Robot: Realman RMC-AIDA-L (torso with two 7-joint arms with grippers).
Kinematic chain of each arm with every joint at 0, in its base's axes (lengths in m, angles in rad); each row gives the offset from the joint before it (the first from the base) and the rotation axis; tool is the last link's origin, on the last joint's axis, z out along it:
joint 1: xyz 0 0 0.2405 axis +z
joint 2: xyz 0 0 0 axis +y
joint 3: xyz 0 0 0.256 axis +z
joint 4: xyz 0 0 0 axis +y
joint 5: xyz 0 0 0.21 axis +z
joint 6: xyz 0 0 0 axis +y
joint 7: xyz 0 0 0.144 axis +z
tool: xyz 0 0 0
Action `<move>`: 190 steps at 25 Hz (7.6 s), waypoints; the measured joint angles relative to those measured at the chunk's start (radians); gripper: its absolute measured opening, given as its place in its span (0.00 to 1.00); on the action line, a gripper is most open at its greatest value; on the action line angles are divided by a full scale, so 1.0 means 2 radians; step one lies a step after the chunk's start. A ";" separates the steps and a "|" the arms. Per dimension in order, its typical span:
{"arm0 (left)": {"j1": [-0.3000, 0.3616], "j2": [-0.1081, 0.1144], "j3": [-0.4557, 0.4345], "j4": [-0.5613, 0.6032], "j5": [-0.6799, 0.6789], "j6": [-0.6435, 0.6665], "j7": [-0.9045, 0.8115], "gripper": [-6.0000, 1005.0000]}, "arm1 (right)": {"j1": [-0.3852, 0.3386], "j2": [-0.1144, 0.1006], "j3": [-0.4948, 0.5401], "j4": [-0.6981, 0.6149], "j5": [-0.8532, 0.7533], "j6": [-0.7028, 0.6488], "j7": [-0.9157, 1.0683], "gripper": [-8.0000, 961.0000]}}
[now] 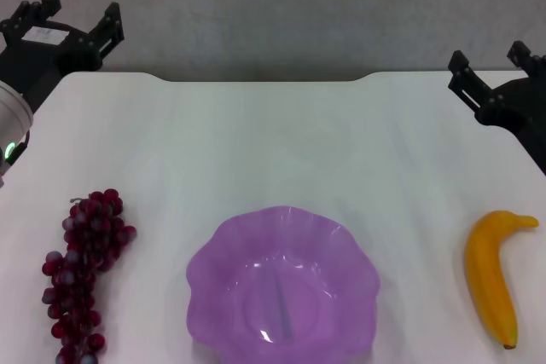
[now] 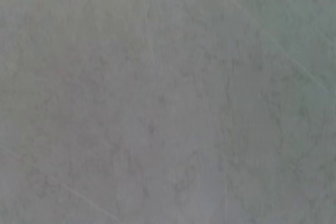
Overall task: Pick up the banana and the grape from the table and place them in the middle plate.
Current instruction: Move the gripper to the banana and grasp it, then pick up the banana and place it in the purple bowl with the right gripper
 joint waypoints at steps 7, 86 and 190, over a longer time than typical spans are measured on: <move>0.000 0.000 0.001 0.000 0.000 0.000 0.000 0.78 | 0.000 0.000 0.000 -0.001 0.000 0.000 0.000 0.90; 0.015 -0.024 -0.070 -0.098 0.000 -0.172 0.089 0.68 | 0.082 -0.004 0.052 -0.063 -0.020 0.591 0.195 0.90; 0.037 -0.024 -0.071 -0.165 -0.002 -0.217 0.110 0.68 | 0.164 -0.002 -0.095 -0.164 0.122 0.574 -0.064 0.60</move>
